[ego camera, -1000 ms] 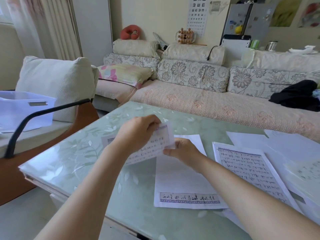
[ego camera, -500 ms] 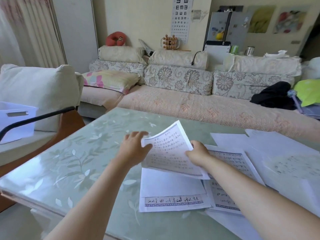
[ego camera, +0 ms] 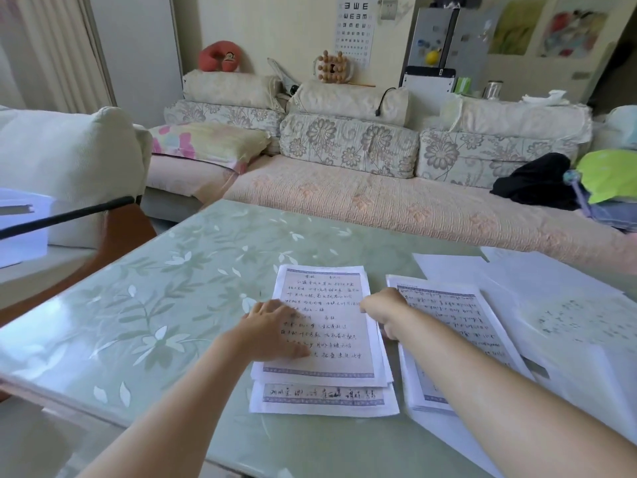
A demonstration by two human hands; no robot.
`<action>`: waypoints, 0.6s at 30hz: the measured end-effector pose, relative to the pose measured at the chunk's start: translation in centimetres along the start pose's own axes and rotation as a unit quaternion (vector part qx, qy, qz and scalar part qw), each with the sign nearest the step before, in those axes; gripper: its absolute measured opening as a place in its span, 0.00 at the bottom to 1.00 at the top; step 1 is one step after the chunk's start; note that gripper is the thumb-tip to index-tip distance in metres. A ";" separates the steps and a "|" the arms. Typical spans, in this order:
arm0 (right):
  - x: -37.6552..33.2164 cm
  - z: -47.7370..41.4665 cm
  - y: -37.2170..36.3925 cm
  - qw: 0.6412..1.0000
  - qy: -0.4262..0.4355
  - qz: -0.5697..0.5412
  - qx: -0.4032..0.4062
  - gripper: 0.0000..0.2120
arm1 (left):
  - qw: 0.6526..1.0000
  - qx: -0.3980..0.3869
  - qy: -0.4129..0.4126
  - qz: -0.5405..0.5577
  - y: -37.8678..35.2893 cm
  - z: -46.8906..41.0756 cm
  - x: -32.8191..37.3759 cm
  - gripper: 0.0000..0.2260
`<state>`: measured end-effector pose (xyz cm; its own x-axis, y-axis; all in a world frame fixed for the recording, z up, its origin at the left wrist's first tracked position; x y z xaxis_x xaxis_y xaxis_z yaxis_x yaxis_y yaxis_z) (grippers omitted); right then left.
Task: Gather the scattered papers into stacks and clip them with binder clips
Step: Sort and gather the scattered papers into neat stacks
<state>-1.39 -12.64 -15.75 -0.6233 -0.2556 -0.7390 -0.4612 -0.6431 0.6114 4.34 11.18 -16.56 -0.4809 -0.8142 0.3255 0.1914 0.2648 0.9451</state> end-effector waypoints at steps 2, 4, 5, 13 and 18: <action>0.1 0.0 0.3 1.000 -0.004 0.000 -0.005 0.22 | 1.000 0.003 -0.001 0.000 0.0 0.1 -0.1 0.40; -0.1 0.5 0.6 1.000 0.007 0.024 -0.010 0.16 | 1.000 0.007 -0.003 -0.002 0.0 0.1 -0.2 0.40; -0.1 0.5 0.6 0.999 0.011 0.033 -0.014 0.16 | 1.000 0.009 -0.003 -0.002 0.0 0.2 -0.2 0.40; -1.2 2.3 -0.1 0.994 0.101 0.015 -0.049 0.26 | 0.993 0.062 0.048 0.091 1.5 0.0 -0.5 0.47; -4.9 4.1 3.4 0.966 0.193 -0.163 -0.043 0.12 | 0.840 0.198 0.191 0.468 6.7 0.1 -1.9 0.42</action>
<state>-2.53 -10.64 -8.89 -0.1632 -0.2684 -0.9494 -0.5282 -0.7890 0.3139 6.44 14.58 -10.83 0.0458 -0.2396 0.9698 -0.0035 0.9708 0.2400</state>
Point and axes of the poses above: each hand's wrist, its own z-axis away from the middle knuckle, its own y-axis out of the back of the hand, x = y × z, the point moved 10 cm from there along -z, towards the middle knuckle, and after that the axes turned 9 degrees about x, right-handed, at the moved point
